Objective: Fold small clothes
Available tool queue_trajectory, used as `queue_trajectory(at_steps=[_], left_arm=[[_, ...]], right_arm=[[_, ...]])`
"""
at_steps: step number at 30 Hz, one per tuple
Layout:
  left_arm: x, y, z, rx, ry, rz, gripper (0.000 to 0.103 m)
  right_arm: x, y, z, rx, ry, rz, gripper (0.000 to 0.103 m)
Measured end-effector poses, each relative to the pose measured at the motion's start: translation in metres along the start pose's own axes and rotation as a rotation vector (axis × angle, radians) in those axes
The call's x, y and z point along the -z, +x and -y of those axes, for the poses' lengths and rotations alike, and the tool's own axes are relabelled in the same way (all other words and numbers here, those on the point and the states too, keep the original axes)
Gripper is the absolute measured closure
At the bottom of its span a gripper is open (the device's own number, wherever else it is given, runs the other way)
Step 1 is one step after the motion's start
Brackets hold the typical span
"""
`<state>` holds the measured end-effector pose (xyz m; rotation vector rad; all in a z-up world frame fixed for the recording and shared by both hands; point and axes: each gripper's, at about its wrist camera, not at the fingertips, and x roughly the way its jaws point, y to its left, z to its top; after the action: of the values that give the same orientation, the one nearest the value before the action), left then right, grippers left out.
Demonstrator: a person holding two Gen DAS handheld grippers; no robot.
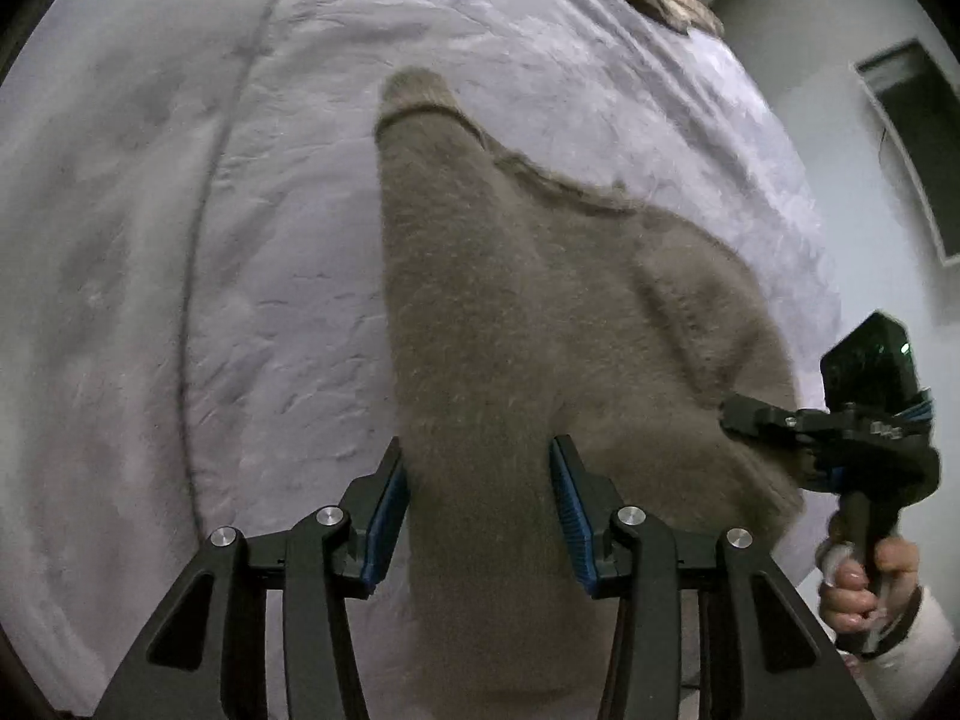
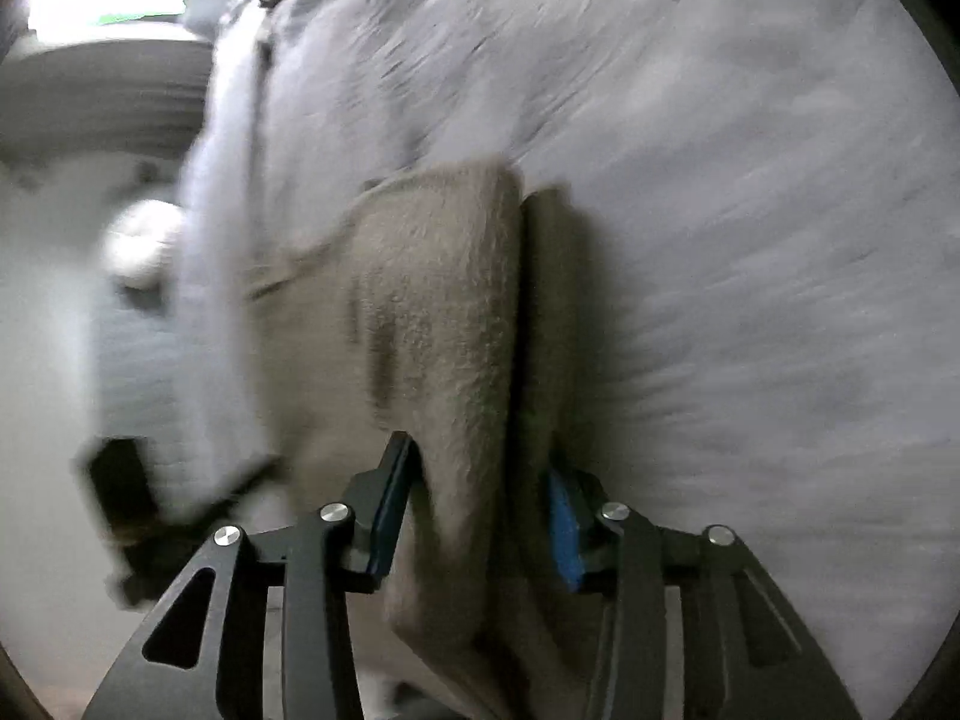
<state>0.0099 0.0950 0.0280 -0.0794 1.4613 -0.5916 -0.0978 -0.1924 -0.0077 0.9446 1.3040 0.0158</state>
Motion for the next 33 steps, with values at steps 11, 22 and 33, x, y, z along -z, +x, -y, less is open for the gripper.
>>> queue_trajectory(at_steps=[11,22,33], left_arm=[[-0.012,-0.016,0.0,-0.127,0.054,0.07,0.056],[0.005,0.01,0.001,-0.25,0.069,0.05,0.038],[0.022,-0.009,0.013,-0.294,0.093,-0.005,0.038]], right_arm=[[0.033,-0.029,-0.063,0.066,-0.219,0.051,0.083],[0.041,0.02,-0.033,0.312,-0.255,-0.022,0.1],[0.057,0.009,-0.042,0.374,-0.268,-0.062,0.099]])
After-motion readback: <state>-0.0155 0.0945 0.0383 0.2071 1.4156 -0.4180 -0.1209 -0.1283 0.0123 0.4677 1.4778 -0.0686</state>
